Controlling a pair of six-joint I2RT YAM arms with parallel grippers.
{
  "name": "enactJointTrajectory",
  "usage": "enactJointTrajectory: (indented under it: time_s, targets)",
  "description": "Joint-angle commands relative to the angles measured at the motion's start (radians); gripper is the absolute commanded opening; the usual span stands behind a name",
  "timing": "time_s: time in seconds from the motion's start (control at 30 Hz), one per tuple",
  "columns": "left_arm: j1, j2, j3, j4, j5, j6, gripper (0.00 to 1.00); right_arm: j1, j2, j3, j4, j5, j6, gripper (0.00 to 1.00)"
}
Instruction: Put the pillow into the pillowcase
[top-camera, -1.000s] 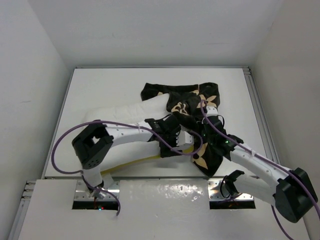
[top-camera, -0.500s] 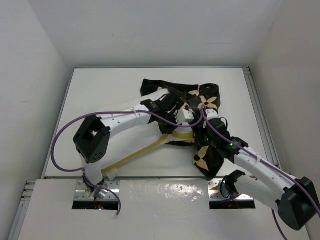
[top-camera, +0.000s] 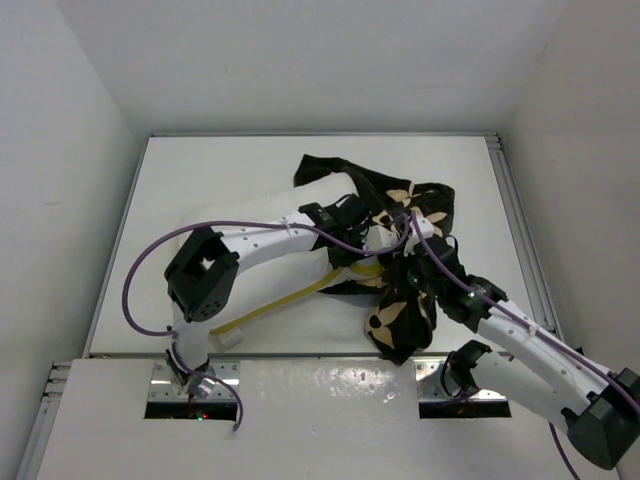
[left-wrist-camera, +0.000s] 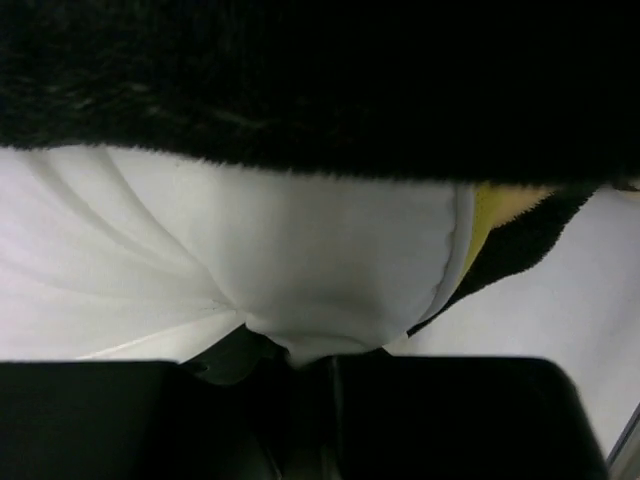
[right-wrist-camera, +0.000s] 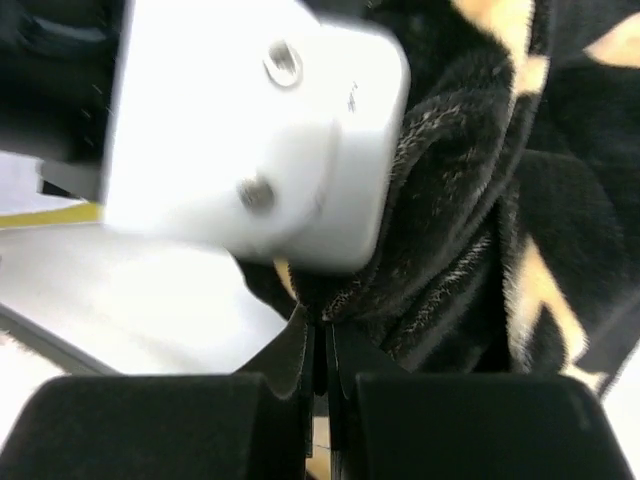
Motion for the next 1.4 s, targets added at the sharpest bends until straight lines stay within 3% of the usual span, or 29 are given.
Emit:
enactJointTrajectory:
  time_s: [0.0, 0.03, 0.07, 0.1, 0.13, 0.17, 0.23, 0.3, 0.37, 0.4, 0.47, 0.53, 0.57, 0.6, 0.63, 0.67, 0.7, 0.73, 0.77, 0.83, 0.87, 0.9, 0.93, 1.03, 1.07, 1.23, 1.37]
  targets:
    - [-0.023, 0.037, -0.039, 0.058, 0.046, 0.062, 0.01, 0.030, 0.017, 0.049, 0.124, -0.129, 0.016, 0.00]
    - [-0.017, 0.032, -0.037, 0.061, 0.075, 0.045, 0.06, 0.028, 0.030, 0.043, 0.133, -0.168, 0.025, 0.00]
    - [-0.014, 0.023, -0.033, 0.060, 0.102, 0.041, 0.12, 0.028, 0.032, 0.032, 0.135, -0.176, 0.035, 0.07]
    - [-0.012, 0.015, -0.019, 0.035, 0.147, 0.039, 0.22, 0.028, 0.029, 0.014, 0.124, -0.177, 0.047, 0.21]
    - [-0.009, 0.009, -0.010, 0.017, 0.166, 0.040, 0.41, 0.027, 0.022, 0.006, 0.115, -0.146, 0.061, 0.60]
    - [-0.005, -0.004, -0.004, -0.002, 0.177, 0.039, 0.49, 0.025, -0.007, -0.005, 0.101, -0.125, 0.065, 0.72]
    - [0.013, -0.029, -0.002, -0.058, 0.224, 0.045, 0.73, 0.015, -0.046, -0.010, 0.063, -0.085, 0.065, 0.85]
    - [0.030, -0.069, -0.011, -0.101, 0.282, 0.044, 0.76, -0.002, -0.106, -0.007, 0.041, -0.042, 0.049, 0.86]
    - [0.052, -0.099, -0.016, -0.132, 0.319, 0.062, 0.92, -0.025, -0.127, 0.001, 0.024, -0.005, 0.036, 0.86]
    - [0.058, -0.110, -0.014, -0.150, 0.330, 0.065, 0.92, -0.042, -0.132, 0.015, 0.005, 0.012, 0.027, 0.84]
    - [0.072, -0.133, -0.007, -0.161, 0.333, 0.048, 0.92, -0.057, -0.105, 0.047, -0.012, 0.060, 0.007, 0.60]
    - [0.101, -0.144, 0.021, -0.166, 0.341, 0.025, 0.89, -0.083, -0.057, 0.088, -0.023, 0.086, -0.007, 0.27]
    - [0.113, -0.147, 0.034, -0.193, 0.355, 0.027, 0.77, -0.094, -0.031, 0.136, -0.032, 0.102, -0.017, 0.04]
    - [0.132, -0.144, 0.050, -0.213, 0.355, 0.031, 0.63, -0.112, 0.030, 0.166, -0.035, 0.104, -0.021, 0.02]
    - [0.139, -0.132, 0.089, -0.238, 0.346, 0.033, 0.46, -0.126, 0.061, 0.220, -0.032, 0.104, -0.024, 0.02]
    - [0.145, -0.120, 0.116, -0.300, 0.317, 0.031, 0.32, -0.139, 0.093, 0.246, -0.025, 0.104, -0.027, 0.14]
    - [0.162, -0.107, 0.139, -0.339, 0.304, 0.036, 0.12, -0.160, 0.125, 0.275, -0.020, 0.097, -0.027, 0.21]
    - [0.172, -0.083, 0.162, -0.368, 0.297, 0.034, 0.04, -0.172, 0.188, 0.300, -0.013, 0.089, -0.030, 0.27]
    - [0.203, -0.078, 0.185, -0.399, 0.280, 0.012, 0.00, -0.194, 0.222, 0.349, 0.010, 0.074, -0.037, 0.45]
    - [0.243, -0.093, 0.185, -0.393, 0.280, -0.005, 0.00, -0.214, 0.318, 0.397, 0.033, 0.066, -0.036, 0.47]
    - [0.268, -0.101, 0.180, -0.361, 0.286, -0.013, 0.01, -0.222, 0.349, 0.444, 0.059, 0.061, -0.033, 0.52]
    - [0.311, -0.121, 0.182, -0.338, 0.286, -0.027, 0.08, -0.243, 0.421, 0.467, 0.075, 0.046, -0.033, 0.53]
    - [0.335, -0.129, 0.180, -0.277, 0.272, -0.036, 0.28, -0.251, 0.457, 0.513, 0.110, 0.038, -0.031, 0.53]
    - [0.418, -0.137, 0.180, -0.163, 0.255, -0.094, 0.45, -0.271, 0.625, 0.626, 0.135, -0.011, -0.030, 0.57]
    - [0.450, -0.133, 0.179, -0.075, 0.248, -0.135, 0.56, -0.278, 0.664, 0.656, 0.145, -0.017, -0.025, 0.58]
    - [0.514, -0.046, 0.182, 0.168, 0.214, -0.208, 0.75, -0.289, 0.911, 0.846, 0.179, -0.034, -0.005, 0.61]
    - [0.531, 0.055, 0.234, 0.173, 0.221, -0.168, 0.85, -0.307, 1.118, 0.961, 0.187, -0.055, 0.039, 0.62]
